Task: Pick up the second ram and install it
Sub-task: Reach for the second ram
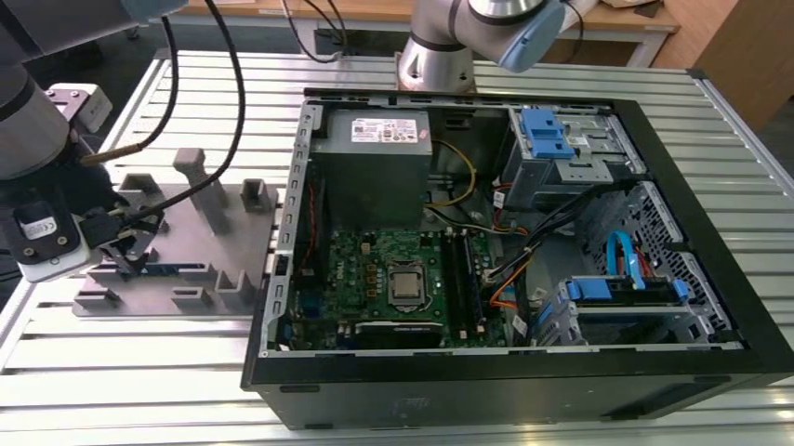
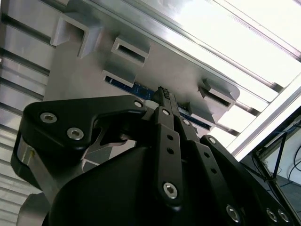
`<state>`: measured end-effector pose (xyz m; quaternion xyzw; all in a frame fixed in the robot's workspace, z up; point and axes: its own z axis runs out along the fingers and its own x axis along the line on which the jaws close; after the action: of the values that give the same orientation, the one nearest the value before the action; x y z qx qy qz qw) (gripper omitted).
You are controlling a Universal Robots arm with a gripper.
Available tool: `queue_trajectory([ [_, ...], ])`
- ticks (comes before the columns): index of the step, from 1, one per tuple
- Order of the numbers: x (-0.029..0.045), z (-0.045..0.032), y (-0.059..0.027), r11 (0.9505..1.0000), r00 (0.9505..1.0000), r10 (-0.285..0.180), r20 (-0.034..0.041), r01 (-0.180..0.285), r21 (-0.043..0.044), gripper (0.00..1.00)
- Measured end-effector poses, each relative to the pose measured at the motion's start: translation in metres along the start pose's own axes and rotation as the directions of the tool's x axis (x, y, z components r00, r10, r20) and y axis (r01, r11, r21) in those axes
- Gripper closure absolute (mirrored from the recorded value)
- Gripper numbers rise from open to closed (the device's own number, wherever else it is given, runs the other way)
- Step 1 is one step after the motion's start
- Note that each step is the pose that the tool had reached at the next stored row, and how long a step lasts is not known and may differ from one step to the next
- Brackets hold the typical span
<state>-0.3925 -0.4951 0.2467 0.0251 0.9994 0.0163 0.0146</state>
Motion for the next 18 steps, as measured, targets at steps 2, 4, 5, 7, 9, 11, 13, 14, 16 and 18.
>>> queue_trajectory([
  [2, 0.0002, 0.0037, 0.0001, 1.0000, 1.0000, 0.000, 0.0000, 0.000, 0.0001, 0.89],
  [4, 0.0007, 0.0072, 0.0005, 1.0000, 1.0000, 0.000, -0.0001, 0.000, 0.0002, 0.89],
  [5, 0.0011, 0.0090, 0.0007, 1.0000, 1.0000, 0.000, 0.0000, 0.000, 0.0003, 0.89],
  [7, 0.0016, 0.0127, 0.0012, 1.0000, 1.0000, 0.000, 0.0000, 0.000, 0.0003, 0.89],
  [9, 0.0019, 0.0164, 0.0018, 1.0000, 1.0000, 0.000, 0.0000, 0.000, 0.0008, 0.89],
  [11, 0.0021, 0.0192, 0.0051, 1.0000, 1.0000, 0.000, -0.0003, 0.000, 0.0011, 0.89],
  [13, 0.0030, 0.0213, 0.0102, 1.0000, 1.0000, -0.001, 0.0001, 0.001, 0.0007, 0.89],
  [14, 0.0042, 0.0220, 0.0122, 1.0000, 1.0000, -0.001, 0.0000, 0.001, 0.0008, 0.89],
  [16, 0.0082, 0.0238, 0.0149, 1.0000, 1.0000, -0.003, 0.0006, 0.003, 0.0006, 0.89],
  [18, 0.0123, 0.0257, 0.0168, 1.0000, 1.0000, -0.006, 0.0009, 0.006, 0.0006, 0.89],
])
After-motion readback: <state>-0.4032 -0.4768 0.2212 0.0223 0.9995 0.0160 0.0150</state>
